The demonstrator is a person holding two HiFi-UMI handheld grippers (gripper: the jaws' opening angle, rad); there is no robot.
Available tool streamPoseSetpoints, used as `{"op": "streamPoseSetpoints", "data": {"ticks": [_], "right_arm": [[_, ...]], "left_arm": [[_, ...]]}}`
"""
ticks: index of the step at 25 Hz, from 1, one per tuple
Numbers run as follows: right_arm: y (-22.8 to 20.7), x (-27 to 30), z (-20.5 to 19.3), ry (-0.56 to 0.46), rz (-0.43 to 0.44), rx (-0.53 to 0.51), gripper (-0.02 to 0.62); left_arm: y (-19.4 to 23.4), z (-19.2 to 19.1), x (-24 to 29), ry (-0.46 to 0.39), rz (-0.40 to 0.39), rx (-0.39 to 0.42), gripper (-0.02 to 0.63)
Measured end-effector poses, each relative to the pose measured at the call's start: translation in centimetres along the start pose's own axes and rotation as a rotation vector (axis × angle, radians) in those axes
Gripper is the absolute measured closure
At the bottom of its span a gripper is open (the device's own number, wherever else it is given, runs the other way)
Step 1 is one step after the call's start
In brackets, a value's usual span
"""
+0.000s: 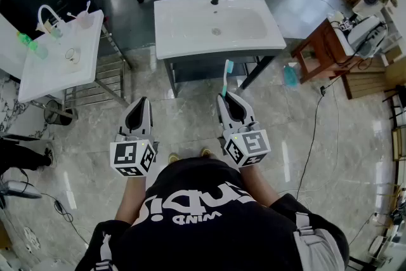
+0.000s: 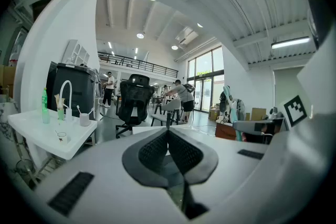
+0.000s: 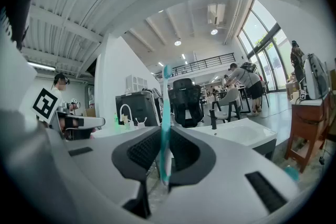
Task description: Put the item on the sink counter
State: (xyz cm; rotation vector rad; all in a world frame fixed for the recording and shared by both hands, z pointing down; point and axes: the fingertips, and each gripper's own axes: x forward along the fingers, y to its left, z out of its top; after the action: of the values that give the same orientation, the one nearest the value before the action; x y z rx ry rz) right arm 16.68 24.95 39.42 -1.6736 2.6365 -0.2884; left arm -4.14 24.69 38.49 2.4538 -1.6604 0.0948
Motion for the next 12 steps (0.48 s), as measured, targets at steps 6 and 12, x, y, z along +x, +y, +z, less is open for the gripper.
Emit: {"op": "streamPoseSetpoints", "data": {"ticks": [6,12], "right_arm": [[0.6,0.7,-0.1,-0.014,0.024,0.031,0.527],[2.1,0.9,-0.1,-0.046,0.022,0.047,0.527]], "left_arm": [[0.5,-0.3,0.2,-0.008,-0.007,0.003,0.586],[1.9,-0.7,-0.3,0.001,-0.029,-0.002,0.586]]}}
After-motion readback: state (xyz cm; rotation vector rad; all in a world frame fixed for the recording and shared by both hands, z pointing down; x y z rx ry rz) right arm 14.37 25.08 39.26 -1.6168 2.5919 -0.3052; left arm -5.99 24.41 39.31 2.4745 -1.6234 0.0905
